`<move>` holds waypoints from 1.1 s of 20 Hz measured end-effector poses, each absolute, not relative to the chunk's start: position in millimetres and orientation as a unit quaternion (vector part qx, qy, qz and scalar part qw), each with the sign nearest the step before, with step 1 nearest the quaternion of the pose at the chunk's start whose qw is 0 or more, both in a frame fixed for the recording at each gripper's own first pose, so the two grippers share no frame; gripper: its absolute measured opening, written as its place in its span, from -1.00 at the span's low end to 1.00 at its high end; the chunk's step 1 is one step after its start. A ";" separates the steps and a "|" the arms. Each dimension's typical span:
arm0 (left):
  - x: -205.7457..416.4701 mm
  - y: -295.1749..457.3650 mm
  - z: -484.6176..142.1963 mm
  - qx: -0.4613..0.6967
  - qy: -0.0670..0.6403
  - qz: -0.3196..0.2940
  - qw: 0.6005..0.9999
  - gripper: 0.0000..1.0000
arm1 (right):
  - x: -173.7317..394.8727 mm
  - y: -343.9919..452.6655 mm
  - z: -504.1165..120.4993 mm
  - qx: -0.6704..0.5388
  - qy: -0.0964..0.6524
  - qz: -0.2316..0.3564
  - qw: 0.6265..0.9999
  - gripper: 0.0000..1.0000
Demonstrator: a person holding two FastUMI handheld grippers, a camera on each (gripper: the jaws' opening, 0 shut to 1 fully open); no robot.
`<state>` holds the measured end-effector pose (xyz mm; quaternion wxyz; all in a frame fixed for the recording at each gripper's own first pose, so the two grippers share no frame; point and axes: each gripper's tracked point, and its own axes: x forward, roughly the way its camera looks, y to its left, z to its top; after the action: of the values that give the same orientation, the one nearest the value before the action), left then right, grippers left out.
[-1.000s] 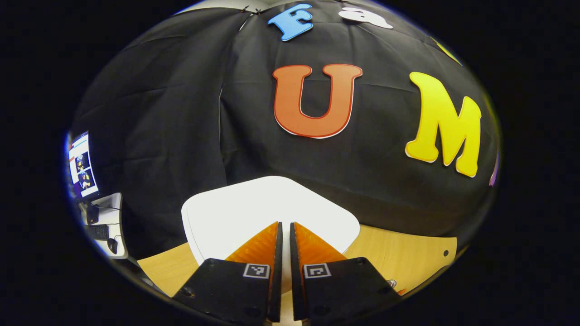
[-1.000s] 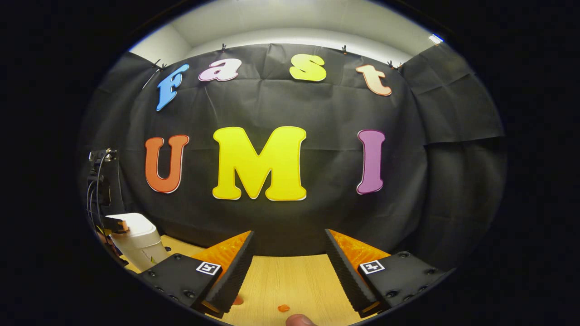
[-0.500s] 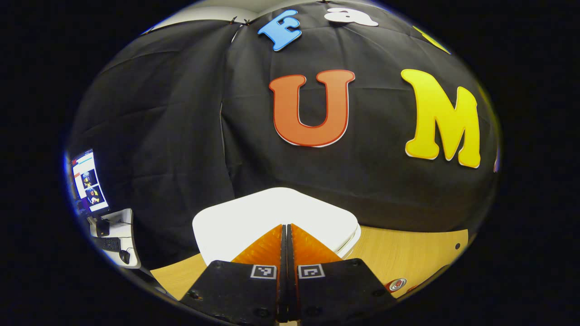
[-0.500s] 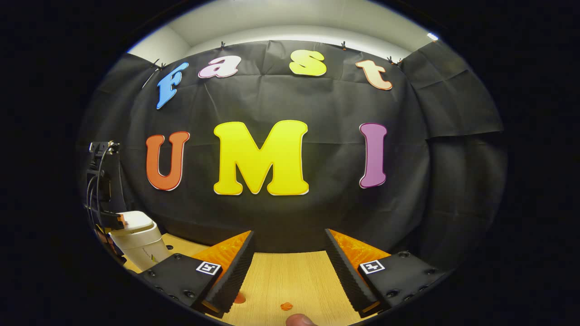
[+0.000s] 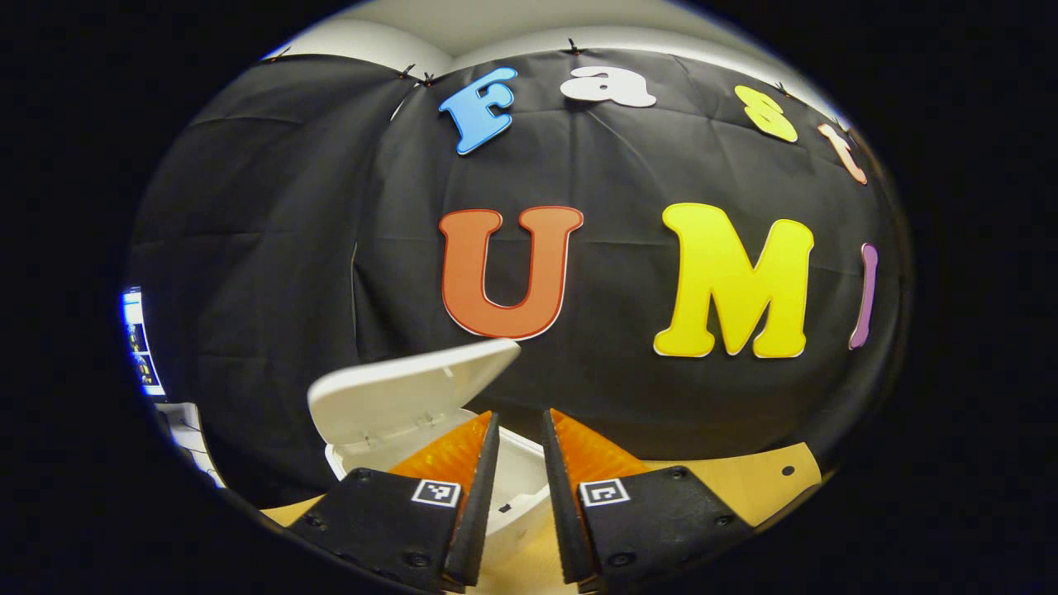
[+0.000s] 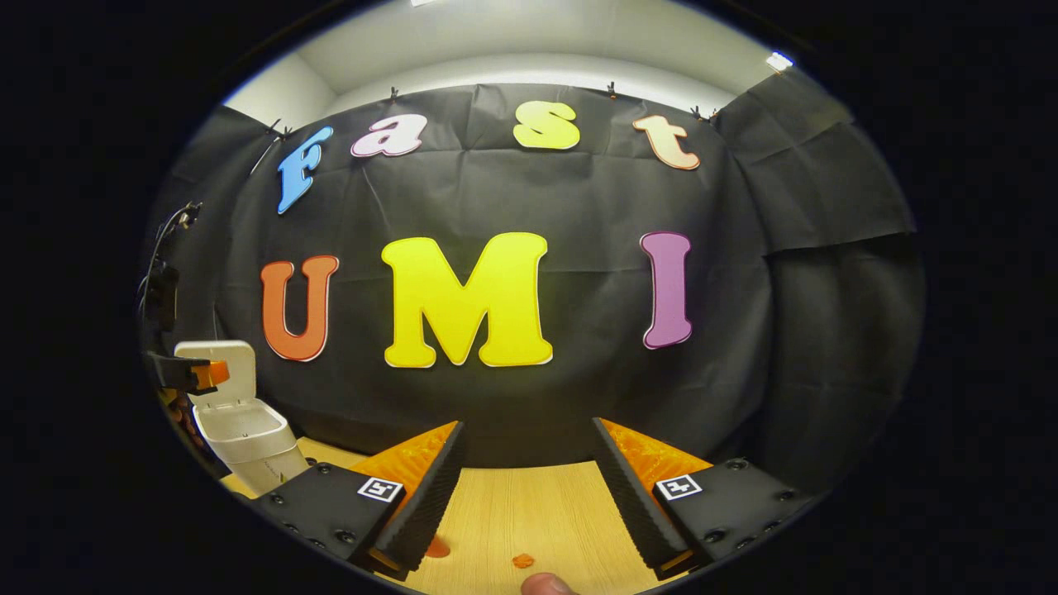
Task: Press the lid of the desktop garbage bin to open it, pick up the crumpled paper on the desktop and throw it into the bin, then pick up the pop can on the desktop and drop it into the bin, and finally close the garbage bin lid.
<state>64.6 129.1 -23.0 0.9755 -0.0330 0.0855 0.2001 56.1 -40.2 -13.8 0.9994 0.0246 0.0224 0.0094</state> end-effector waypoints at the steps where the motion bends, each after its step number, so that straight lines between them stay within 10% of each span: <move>1: 61.5 123.0 -20.5 -0.038 0.083 0.191 0.977 -0.16 | 54.8 -40.4 -13.4 0.024 0.022 0.010 0.999 0.90; 4: 60.9 106.9 -19.5 -0.044 0.077 0.164 0.983 0.58 | 50.8 -44.1 -16.9 0.023 0.024 0.008 0.999 0.90; 7: 59.8 90.8 -16.4 -0.026 0.067 0.136 0.988 0.89 | 47.7 -48.7 -20.9 0.019 0.029 0.008 0.999 0.89; 22: 25.1 22.7 -32.7 -0.036 0.076 0.027 0.996 0.96 | 34.6 -68.3 -60.6 0.002 0.076 0.034 0.997 0.89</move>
<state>25.1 22.7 -32.7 0.9961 -0.0359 0.0762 0.0268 34.6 -68.3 -60.6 0.9965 0.0019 0.0761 0.0344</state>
